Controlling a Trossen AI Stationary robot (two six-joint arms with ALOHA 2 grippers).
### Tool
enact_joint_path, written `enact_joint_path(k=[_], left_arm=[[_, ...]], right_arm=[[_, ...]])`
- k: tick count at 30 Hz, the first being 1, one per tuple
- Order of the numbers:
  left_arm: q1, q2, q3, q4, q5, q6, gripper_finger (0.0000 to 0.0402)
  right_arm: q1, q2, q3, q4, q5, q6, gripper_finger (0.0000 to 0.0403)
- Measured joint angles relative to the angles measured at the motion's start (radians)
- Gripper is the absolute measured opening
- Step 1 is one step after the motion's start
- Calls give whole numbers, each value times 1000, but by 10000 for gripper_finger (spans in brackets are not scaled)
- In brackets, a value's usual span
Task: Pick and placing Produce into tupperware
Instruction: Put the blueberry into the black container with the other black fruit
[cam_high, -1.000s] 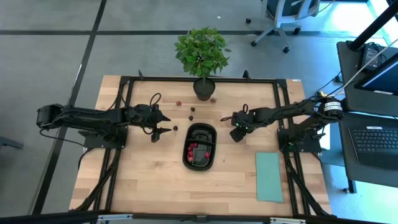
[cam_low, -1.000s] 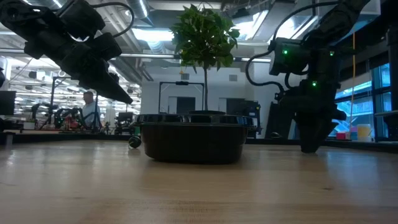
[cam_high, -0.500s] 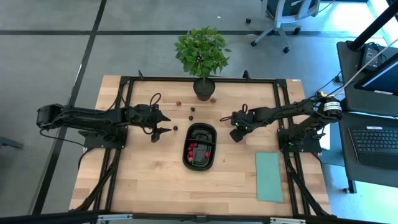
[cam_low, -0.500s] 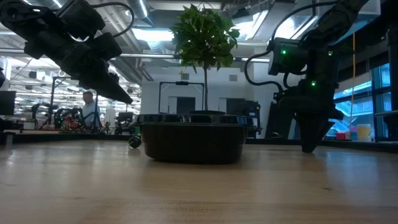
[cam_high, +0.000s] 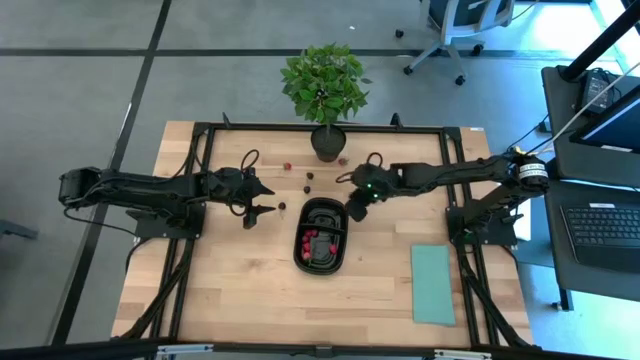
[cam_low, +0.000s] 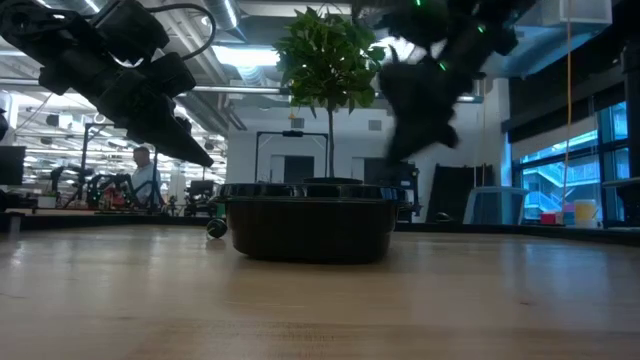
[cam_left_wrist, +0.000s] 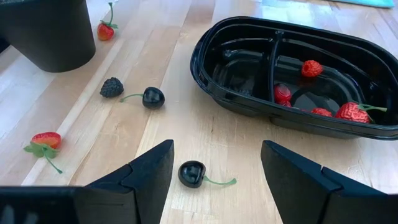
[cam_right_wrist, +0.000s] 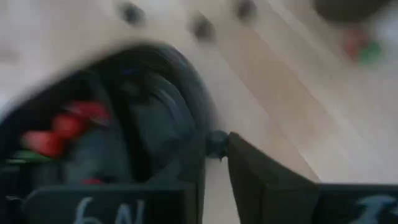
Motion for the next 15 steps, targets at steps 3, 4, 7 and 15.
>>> enact_joint_path(k=[3, 4, 7, 15], left_arm=[[0, 0, 0, 0, 0, 0, 236], [0, 0, 0, 0, 0, 0, 236], [0, 0, 0, 0, 0, 0, 236], [0, 0, 0, 0, 0, 0, 236]], right_arm=[[20, 19, 33, 93, 1, -51, 57], [26, 31, 40, 115, 0, -68, 57], [44, 78, 59, 146, -1, -94, 57], [72, 217, 83, 148, -24, -105, 57]])
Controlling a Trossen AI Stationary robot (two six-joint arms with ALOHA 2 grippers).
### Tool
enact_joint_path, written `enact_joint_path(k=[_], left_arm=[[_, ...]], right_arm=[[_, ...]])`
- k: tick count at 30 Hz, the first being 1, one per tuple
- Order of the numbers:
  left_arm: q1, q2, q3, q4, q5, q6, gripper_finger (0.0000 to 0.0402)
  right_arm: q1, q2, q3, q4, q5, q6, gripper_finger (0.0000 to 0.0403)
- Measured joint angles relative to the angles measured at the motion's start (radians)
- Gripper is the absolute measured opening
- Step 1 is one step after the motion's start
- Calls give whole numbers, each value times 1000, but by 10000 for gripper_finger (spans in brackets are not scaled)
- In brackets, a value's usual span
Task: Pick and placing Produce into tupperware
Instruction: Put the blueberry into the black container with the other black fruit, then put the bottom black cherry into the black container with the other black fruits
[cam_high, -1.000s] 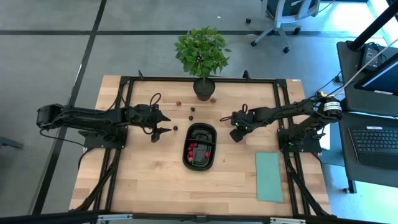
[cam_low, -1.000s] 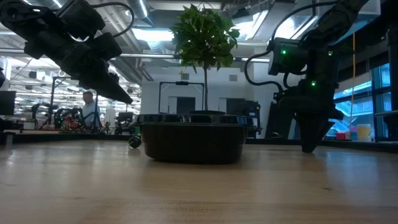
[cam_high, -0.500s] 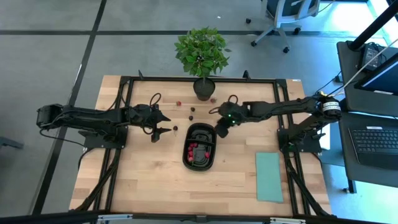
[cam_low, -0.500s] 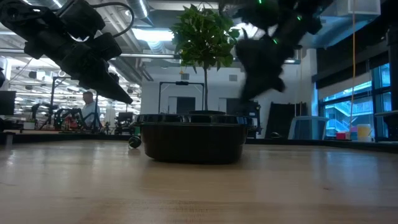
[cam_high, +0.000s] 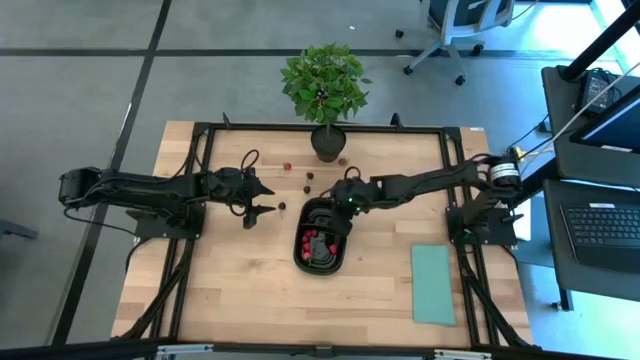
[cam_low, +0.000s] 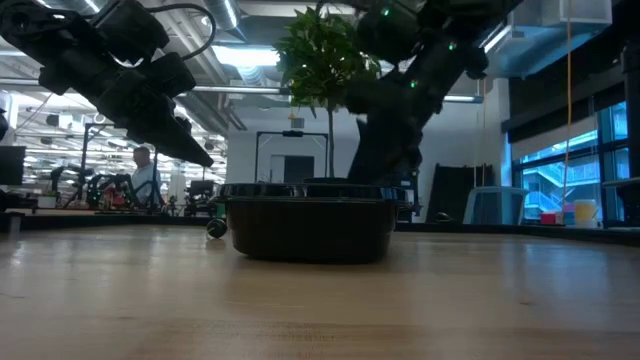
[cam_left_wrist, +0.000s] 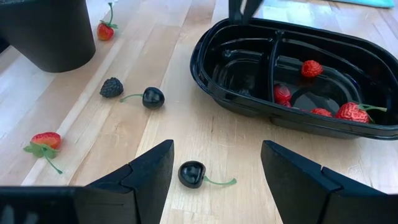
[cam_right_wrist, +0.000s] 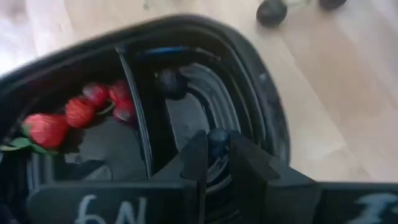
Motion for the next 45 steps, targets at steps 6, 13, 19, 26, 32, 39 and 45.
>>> enact_joint_path(k=[6, 13, 19, 26, 32, 39, 45], left_arm=[[0, 0, 0, 0, 0, 0, 236], [0, 0, 0, 0, 0, 0, 236], [0, 0, 0, 0, 0, 0, 236], [0, 0, 0, 0, 0, 0, 236], [0, 0, 0, 7, 0, 0, 236], [0, 0, 0, 7, 0, -7, 236], [0, 0, 0, 5, 0, -84, 236]], right_arm=[[2, 46, 1, 3, -4, 3, 57], [2, 50, 1, 3, -4, 3, 70], [2, 50, 1, 3, -4, 0, 101], [2, 50, 1, 3, -29, 3, 164], [2, 50, 23, 0, -30, 0, 201], [2, 50, 157, -218, -27, -75, 208], [9, -23, 153, -375, -15, -102, 209]])
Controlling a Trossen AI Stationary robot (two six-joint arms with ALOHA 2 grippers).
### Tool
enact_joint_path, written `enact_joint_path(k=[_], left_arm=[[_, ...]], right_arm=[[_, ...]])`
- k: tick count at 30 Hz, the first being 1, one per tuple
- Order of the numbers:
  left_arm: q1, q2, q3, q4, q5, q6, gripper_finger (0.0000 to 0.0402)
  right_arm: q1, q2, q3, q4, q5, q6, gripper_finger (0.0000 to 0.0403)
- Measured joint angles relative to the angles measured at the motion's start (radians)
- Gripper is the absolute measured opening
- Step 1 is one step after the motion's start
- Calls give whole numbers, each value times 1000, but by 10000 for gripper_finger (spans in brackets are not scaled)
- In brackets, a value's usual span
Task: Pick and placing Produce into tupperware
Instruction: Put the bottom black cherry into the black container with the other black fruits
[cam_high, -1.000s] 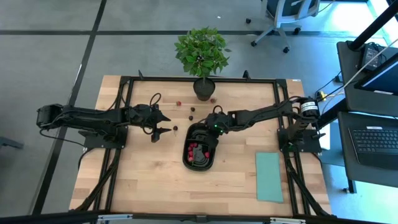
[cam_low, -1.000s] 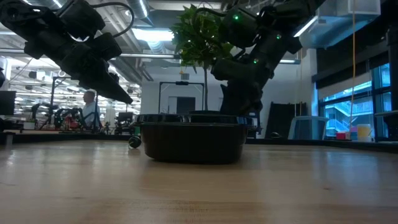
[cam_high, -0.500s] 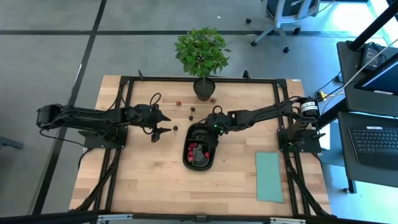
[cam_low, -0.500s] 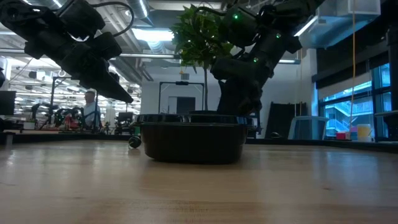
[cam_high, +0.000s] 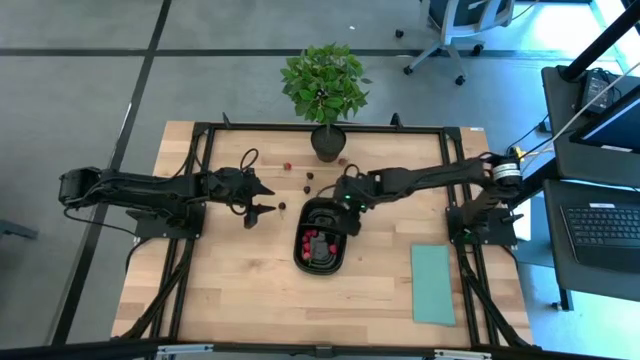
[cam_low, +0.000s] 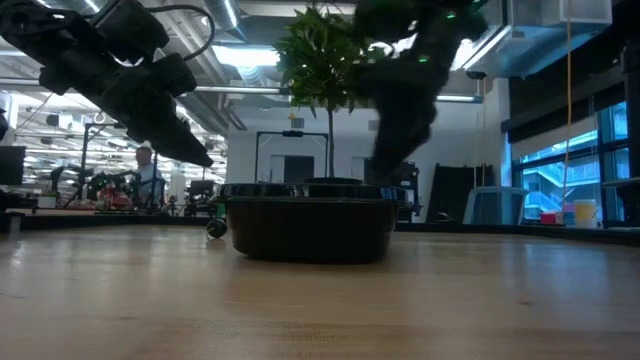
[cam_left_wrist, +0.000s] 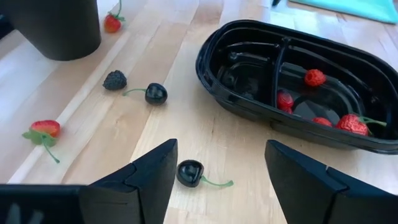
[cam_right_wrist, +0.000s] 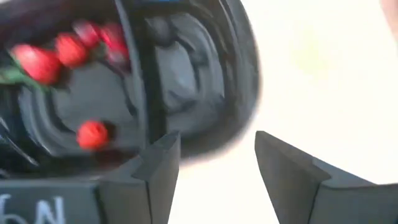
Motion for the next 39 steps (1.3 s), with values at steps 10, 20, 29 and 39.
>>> enact_joint_path(k=[10, 20, 29, 39], left_arm=[[0, 0, 0, -1, 0, 2, 236], [-1, 0, 0, 10, 64, -238, 236], [2, 0, 42, -74, -56, -370, 236], [0, 210, 417, -540, -209, -363, 236]], right_arm=[[5, -361, -388, 128, 182, 141, 209], [6, -455, -587, 398, 181, 186, 209], [6, -455, -587, 404, 181, 155, 209], [6, -455, -587, 426, 181, 157, 209]])
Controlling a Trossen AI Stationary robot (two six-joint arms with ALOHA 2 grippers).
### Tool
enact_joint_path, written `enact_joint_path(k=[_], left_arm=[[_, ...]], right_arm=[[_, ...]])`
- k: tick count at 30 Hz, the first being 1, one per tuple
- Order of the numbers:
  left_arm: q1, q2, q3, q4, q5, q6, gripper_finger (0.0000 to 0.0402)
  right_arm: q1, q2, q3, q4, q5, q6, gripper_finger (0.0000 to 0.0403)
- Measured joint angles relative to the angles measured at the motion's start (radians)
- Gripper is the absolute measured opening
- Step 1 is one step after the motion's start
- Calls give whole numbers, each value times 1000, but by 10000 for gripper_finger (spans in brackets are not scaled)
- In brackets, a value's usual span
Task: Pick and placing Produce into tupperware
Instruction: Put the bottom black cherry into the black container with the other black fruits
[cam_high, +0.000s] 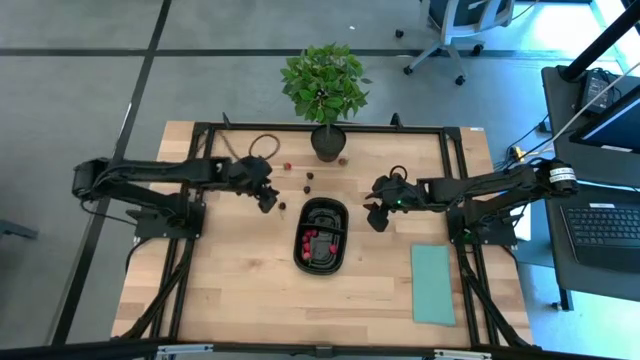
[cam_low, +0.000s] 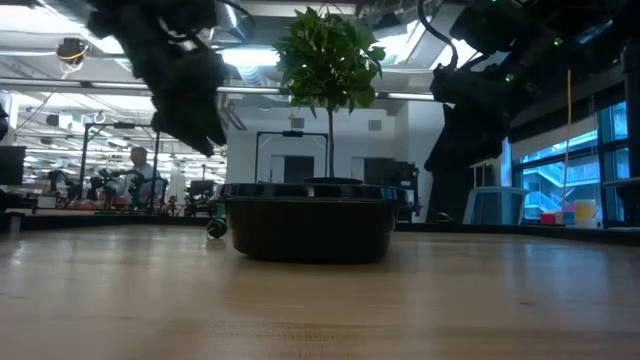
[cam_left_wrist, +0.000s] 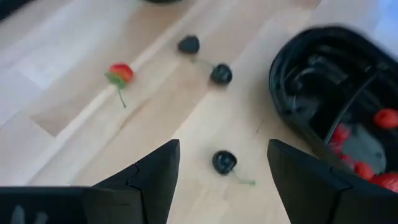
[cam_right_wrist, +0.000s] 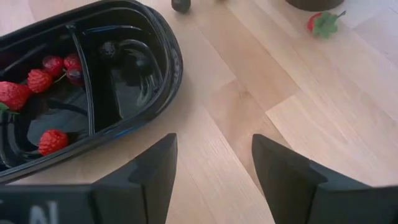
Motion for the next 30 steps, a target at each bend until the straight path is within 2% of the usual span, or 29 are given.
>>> enact_joint_path(k=[5, 9, 15, 20, 30], left_arm=[[0, 148, 86, -84, 51, -35, 236], [-1, 241, 90, -94, 89, -136, 236], [-6, 352, 90, -47, 81, -229, 236], [-6, 415, 91, -21, 80, -291, 236], [-6, 460, 91, 41, 80, -298, 236]], right_arm=[[0, 0, 0, -1, 0, 0, 209], [0, 0, 0, 1, 0, 0, 209], [0, 0, 0, 4, 0, -1, 209], [0, 0, 0, 4, 0, -2, 209], [0, 0, 0, 4, 0, -50, 209]])
